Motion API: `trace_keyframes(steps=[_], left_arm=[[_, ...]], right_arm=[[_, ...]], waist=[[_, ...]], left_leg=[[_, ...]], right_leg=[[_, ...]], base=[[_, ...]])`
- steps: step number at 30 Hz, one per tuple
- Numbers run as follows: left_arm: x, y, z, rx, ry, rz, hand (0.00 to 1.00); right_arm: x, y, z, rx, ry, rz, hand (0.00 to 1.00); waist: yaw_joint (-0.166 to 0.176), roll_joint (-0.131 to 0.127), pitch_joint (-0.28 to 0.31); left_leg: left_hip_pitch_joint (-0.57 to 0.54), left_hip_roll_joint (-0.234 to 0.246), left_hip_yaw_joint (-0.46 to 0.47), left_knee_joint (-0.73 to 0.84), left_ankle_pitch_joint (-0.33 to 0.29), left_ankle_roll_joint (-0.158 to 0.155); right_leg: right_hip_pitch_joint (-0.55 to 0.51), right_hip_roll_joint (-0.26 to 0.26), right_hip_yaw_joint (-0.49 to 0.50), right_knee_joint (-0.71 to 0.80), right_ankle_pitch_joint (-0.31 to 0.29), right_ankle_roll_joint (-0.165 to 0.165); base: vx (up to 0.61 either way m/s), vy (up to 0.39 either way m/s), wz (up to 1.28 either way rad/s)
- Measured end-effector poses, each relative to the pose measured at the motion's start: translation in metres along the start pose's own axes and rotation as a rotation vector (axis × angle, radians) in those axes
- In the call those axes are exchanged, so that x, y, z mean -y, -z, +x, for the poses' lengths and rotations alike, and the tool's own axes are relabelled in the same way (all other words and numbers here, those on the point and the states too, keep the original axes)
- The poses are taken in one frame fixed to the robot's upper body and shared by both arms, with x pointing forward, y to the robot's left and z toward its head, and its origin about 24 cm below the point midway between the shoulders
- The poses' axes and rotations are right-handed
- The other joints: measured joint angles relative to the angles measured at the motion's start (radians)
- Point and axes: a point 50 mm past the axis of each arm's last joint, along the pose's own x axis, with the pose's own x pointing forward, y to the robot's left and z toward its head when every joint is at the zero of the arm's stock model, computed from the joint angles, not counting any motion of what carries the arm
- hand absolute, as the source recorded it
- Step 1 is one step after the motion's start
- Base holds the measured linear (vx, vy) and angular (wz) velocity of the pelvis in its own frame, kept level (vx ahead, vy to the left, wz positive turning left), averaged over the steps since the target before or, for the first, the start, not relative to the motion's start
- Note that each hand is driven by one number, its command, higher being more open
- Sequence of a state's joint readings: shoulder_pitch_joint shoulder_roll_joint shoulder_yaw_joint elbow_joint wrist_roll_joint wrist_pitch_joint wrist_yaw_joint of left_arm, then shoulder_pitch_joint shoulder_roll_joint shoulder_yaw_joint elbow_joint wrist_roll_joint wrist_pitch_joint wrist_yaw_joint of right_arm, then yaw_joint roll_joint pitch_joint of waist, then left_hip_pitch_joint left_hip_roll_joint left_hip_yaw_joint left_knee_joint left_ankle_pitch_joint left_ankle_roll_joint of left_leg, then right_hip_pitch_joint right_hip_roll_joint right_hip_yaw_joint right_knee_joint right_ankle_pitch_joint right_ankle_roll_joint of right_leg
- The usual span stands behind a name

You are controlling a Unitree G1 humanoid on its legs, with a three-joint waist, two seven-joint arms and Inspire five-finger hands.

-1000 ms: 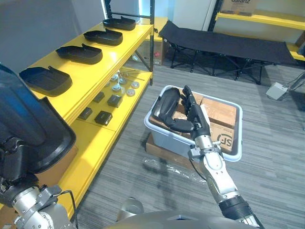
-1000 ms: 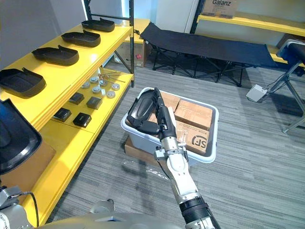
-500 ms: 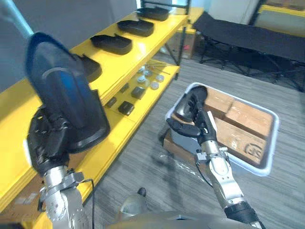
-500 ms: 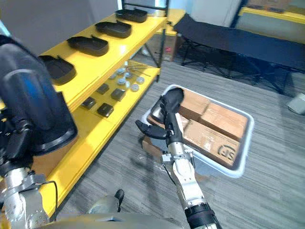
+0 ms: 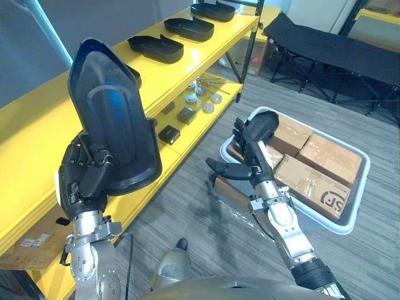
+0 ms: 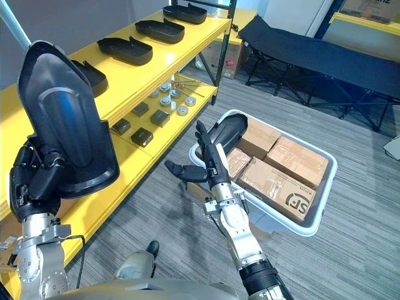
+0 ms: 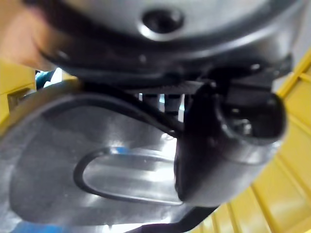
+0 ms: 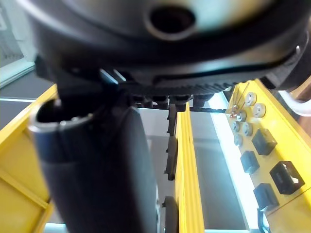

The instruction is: Walk over and take three plastic housings, then place them on the shelf

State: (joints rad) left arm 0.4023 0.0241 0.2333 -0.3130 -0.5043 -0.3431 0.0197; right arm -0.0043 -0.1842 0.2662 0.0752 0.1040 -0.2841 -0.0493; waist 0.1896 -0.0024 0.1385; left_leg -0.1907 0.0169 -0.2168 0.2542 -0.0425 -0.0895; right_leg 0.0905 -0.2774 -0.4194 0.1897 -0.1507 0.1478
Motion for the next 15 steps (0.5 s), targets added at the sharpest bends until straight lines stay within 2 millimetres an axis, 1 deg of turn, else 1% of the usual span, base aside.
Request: trace_keyframes(steps=[3,4,5,6,7,8,9,10,11,12,13,14,15], left_arm=[[-0.005,-0.005,0.000,0.026,-0.033,0.003,0.00],[-0.007,-0.006,0.000,0.031,-0.039,0.010,0.00],[-0.010,-0.008,0.000,0.037,-0.046,0.018,0.00],[-0.011,-0.009,0.000,0.044,-0.052,0.021,0.00],[-0.012,-0.009,0.000,0.048,-0.058,0.018,0.00],[-0.012,-0.010,0.000,0.052,-0.058,0.022,0.00],[-0.013,-0.015,0.002,0.070,-0.049,0.037,0.00],[-0.013,-0.019,0.002,0.083,-0.049,0.043,0.00],[-0.014,-0.023,0.004,0.104,-0.057,0.049,0.00],[-0.016,-0.024,0.005,0.112,-0.078,0.052,0.00],[-0.018,-0.025,0.005,0.116,-0.092,0.054,0.00],[-0.018,-0.027,0.008,0.128,-0.105,0.050,0.00],[-0.016,-0.027,0.010,0.137,-0.104,0.043,0.00]], right_arm=[[-0.005,-0.007,0.002,0.055,0.014,0.030,1.00],[-0.006,-0.008,0.002,0.059,0.023,0.041,1.00],[-0.007,-0.007,0.002,0.056,0.036,0.048,1.00],[-0.005,-0.006,0.000,0.050,0.053,0.044,1.00],[-0.003,-0.006,0.000,0.050,0.060,0.037,1.00],[-0.003,-0.004,-0.002,0.045,0.073,0.040,1.00],[-0.002,-0.005,-0.001,0.048,0.086,0.044,1.00],[-0.003,-0.006,0.000,0.054,0.090,0.049,1.00],[-0.003,-0.008,0.003,0.075,0.089,0.053,1.00],[-0.003,-0.011,0.006,0.091,0.074,0.045,1.00],[-0.002,-0.014,0.009,0.107,0.064,0.035,1.00],[0.003,-0.023,0.016,0.155,0.048,0.003,1.00],[0.007,-0.029,0.020,0.184,0.044,-0.015,1.00]], waist=[[0.006,-0.006,-0.003],[0.009,-0.012,-0.003],[0.021,-0.025,-0.005],[0.026,-0.031,-0.017],[0.027,-0.025,-0.020],[0.021,-0.022,-0.033],[0.014,-0.033,-0.038],[0.011,-0.038,-0.039],[-0.001,-0.032,-0.032],[-0.003,-0.029,-0.031],[-0.003,-0.017,-0.027],[-0.006,-0.006,-0.028],[-0.009,-0.002,-0.029]], left_leg=[[-0.045,-0.035,0.000,0.088,-0.051,0.016],[-0.050,-0.054,0.003,0.112,-0.070,0.028],[-0.049,-0.081,0.022,0.141,-0.099,0.055],[-0.047,-0.101,0.035,0.160,-0.123,0.066],[-0.048,-0.110,0.026,0.175,-0.129,0.073],[-0.040,-0.127,-0.001,0.181,-0.125,0.076],[-0.025,-0.142,-0.024,0.168,-0.128,0.089],[-0.016,-0.147,-0.038,0.162,-0.129,0.095],[0.013,-0.148,-0.082,0.148,-0.131,0.111],[0.063,-0.142,-0.107,0.123,-0.130,0.119],[0.098,-0.136,-0.117,0.101,-0.128,0.123],[0.140,-0.125,-0.138,0.071,-0.127,0.124],[0.150,-0.120,-0.153,0.065,-0.129,0.126]], right_leg=[[0.010,-0.026,-0.013,0.002,-0.009,0.013],[0.024,-0.041,-0.015,0.000,-0.012,0.014],[0.052,-0.066,-0.020,-0.018,-0.014,0.015],[0.063,-0.084,-0.020,0.021,-0.012,-0.002],[0.033,-0.106,-0.013,0.108,-0.006,-0.016],[-0.039,-0.136,0.034,0.271,0.038,-0.051],[-0.105,-0.155,0.092,0.404,0.099,-0.071],[-0.135,-0.159,0.119,0.464,0.119,-0.067],[-0.182,-0.141,0.150,0.587,0.060,-0.080],[-0.206,-0.110,0.150,0.648,-0.011,-0.081],[-0.217,-0.084,0.141,0.647,-0.044,-0.090],[-0.244,-0.033,0.123,0.596,-0.078,-0.125],[-0.263,-0.006,0.126,0.553,-0.085,-0.137]], base=[[0.04,0.095,0.16],[0.11,0.160,0.27],[0.17,0.182,0.29],[0.20,0.169,0.30],[0.22,0.206,0.57],[0.21,0.222,0.71],[0.21,0.229,0.72],[0.25,0.121,0.68],[0.36,0.022,0.59],[0.30,-0.009,0.55],[0.33,-0.035,0.41],[0.18,-0.034,0.39],[0.25,-0.077,0.74]])
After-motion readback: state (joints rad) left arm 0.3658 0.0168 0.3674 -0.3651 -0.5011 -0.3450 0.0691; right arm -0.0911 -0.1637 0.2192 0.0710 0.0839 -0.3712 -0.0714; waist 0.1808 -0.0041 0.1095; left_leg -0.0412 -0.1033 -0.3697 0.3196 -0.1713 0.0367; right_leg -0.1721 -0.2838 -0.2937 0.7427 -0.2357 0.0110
